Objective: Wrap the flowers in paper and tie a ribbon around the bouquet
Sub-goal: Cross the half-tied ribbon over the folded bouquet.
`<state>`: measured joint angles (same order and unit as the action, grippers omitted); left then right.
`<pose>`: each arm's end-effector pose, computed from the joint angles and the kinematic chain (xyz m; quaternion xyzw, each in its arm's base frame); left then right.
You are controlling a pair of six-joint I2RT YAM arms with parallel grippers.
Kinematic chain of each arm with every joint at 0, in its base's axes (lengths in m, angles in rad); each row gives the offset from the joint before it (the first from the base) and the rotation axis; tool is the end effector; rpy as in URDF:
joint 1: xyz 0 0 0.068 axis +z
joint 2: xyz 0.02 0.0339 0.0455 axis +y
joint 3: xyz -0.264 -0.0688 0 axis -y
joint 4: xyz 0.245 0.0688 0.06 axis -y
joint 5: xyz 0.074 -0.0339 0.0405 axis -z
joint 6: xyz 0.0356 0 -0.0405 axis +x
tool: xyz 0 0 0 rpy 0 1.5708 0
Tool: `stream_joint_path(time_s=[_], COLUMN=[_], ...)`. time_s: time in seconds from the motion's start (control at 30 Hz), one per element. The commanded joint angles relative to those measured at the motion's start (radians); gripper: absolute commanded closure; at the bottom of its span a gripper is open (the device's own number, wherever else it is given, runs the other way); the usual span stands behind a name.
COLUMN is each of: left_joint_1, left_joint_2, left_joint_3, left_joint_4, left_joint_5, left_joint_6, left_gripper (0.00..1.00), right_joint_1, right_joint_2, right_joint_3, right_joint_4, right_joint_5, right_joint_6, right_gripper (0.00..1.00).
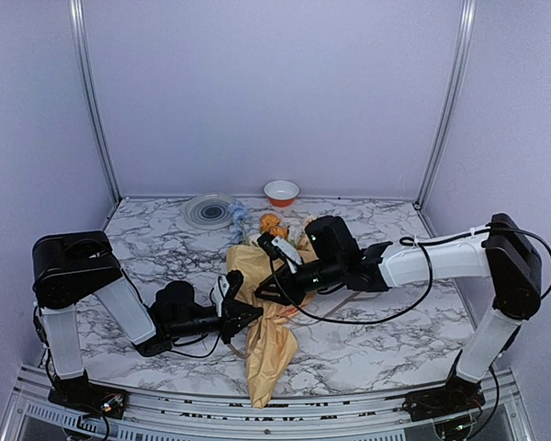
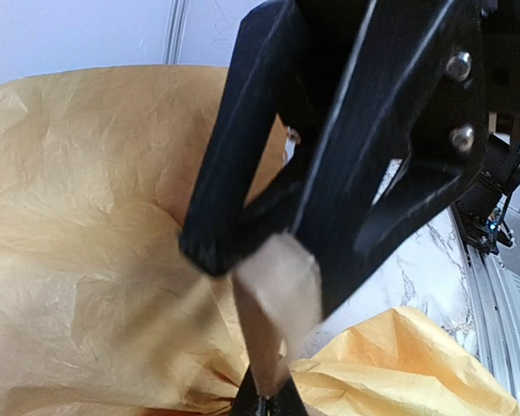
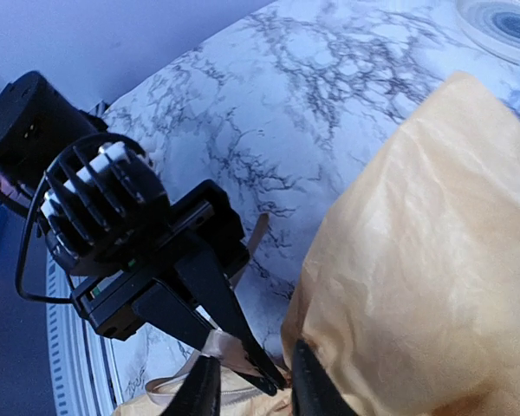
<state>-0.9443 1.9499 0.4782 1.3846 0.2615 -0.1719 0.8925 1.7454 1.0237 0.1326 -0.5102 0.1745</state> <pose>0.1741 -0.2562 0.1115 0.3569 0.6439 -0.4363 0.5173 0.2229 0.3043 0.1983 -0.4112 0.7572 0.4236 0.2796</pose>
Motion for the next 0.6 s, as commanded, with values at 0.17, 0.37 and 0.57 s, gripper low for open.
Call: stream_joint_path(time_s=[0.17, 0.37, 0.57], left_joint_1=[-0.024, -0.043, -0.052], left_joint_2=[-0.026, -0.033, -0.036], left_joint_3=[-0.005, 0.0, 0.006], left_joint_4=[-0.045, -0.063, -0.081], left_joint_5=[-0.097, -0.118, -0.121], left_joint_6=[0.058, 0.088, 0.103], left_gripper=[1.0, 1.0, 1.0], right_joint_1=[-0.106, -0.46, -0.668], right_joint_2=[-0.283, -0.428, -0.344], right_joint_3=[-0.069, -0.225, -0.32], right_joint_4=[-0.419, -0.571, -0.471], right_joint_5=[0.44, 0.653, 0.476], right_joint_6=[0.058, 0.235, 0.205], right_gripper=[0.65, 0.55, 0.48])
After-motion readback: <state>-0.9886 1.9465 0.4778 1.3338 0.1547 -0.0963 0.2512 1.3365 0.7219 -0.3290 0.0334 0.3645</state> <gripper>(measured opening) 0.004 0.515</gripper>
